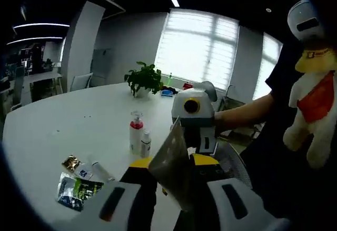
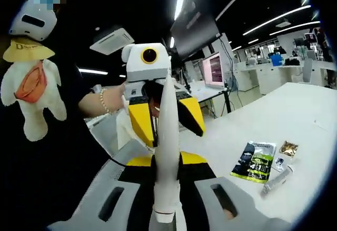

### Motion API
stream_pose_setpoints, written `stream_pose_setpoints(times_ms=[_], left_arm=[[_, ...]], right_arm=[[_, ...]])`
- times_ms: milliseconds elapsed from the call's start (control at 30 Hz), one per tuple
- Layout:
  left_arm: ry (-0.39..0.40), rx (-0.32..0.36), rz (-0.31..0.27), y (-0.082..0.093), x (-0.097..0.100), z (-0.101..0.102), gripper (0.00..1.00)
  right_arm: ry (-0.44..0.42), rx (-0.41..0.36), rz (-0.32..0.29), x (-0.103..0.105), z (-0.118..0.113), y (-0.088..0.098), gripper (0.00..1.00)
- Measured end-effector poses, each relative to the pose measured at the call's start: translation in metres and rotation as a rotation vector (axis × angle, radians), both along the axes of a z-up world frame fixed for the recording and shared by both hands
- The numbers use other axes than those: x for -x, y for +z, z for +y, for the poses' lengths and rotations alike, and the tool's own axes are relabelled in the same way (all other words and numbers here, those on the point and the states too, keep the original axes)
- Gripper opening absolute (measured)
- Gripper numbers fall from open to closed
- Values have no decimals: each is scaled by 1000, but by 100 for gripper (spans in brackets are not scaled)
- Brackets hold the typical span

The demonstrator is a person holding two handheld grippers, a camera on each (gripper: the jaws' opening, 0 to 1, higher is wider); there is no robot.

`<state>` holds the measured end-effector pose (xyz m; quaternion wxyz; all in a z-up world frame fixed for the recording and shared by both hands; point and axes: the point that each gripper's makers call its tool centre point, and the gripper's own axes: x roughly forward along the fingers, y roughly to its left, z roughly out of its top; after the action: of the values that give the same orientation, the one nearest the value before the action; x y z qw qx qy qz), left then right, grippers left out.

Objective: Arrange the skincare products in the storage area until every visible bottle or jar stands upright without overlapping.

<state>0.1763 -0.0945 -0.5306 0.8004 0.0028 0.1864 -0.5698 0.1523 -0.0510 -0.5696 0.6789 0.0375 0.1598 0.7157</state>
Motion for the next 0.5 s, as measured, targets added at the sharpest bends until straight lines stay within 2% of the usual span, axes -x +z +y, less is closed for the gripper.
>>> stream_pose_setpoints(times_ms=[167,200,333,367,500], left_arm=[[-16,8,8,4,2,-8,16],[-38,-15,-57,5,2,-9,16],[-63,-8,-56,8,4,-11,13],[-66,-1,-60,10,4,-11,11],[-59,19,-52,13,2,-11,10]], right_arm=[[4,14,-29,-5,-4,2,17],[6,16,-29,-4,-4,2,17],[11,10,-24,-3,-7,4,19],[1,-4,-7,-3,-8,6,20],[-46,-41,-5,-6,-11,8,21]])
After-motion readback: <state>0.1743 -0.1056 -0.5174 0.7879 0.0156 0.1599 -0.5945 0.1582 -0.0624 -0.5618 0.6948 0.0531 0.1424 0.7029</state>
